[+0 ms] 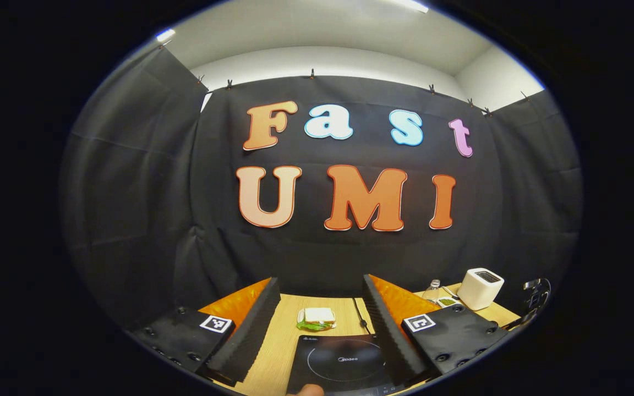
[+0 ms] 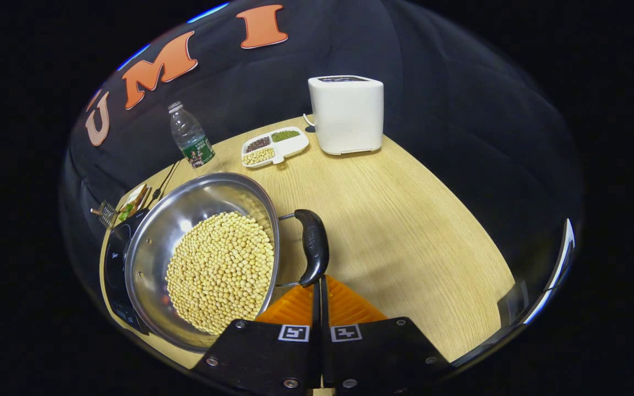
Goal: First push the handle of the pot to place it horizontally, then grasp the pot with both hands and set it on the induction cooktop.
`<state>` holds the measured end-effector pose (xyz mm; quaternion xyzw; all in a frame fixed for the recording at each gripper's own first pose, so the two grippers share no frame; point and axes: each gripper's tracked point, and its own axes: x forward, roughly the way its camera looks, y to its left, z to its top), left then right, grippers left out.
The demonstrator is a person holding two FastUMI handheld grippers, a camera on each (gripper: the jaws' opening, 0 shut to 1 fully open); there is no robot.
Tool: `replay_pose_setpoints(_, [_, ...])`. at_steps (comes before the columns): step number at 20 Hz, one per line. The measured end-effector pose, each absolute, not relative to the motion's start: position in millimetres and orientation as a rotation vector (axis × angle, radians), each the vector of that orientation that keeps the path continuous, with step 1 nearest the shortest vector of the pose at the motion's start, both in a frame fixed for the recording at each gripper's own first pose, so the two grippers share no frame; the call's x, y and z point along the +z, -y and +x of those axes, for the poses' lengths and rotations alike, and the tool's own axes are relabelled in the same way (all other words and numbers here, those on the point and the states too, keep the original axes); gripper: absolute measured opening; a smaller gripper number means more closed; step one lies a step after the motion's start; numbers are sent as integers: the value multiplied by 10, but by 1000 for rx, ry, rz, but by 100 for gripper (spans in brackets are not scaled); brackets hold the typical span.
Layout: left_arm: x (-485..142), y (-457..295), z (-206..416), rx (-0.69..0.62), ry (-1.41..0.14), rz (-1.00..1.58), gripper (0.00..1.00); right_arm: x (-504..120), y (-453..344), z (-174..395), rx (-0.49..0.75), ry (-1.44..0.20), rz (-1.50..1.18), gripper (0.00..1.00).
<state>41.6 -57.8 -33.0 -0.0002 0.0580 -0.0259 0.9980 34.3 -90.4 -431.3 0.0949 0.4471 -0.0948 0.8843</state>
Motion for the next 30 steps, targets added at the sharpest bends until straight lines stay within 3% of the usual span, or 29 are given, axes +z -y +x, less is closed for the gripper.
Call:
replay_pose_setpoints(10, [-692, 770, 498, -72, -160, -4, 98, -4344, 969, 565, -212, -922, 192, 0])
replay_pose_setpoints(21, [-1528, 1378, 516, -108, -218, -43, 97, -4386, 1032, 750, -234, -906, 172, 0])
replay_pose_setpoints(25, [-1917, 1677, 456, -112, -243, -59, 98, -4156, 1128, 723, -245, -830, 188, 0])
replay_pose_setpoints(29, [-2368, 2068, 451, -152, -310, -95, 97, -3983, 1142, 682, -213, -755, 194, 6])
replay_pose_setpoints(30, [-2483, 2132, 450, -150, -325, -91, 98, -3937, 1125, 723, -198, -723, 192, 19])
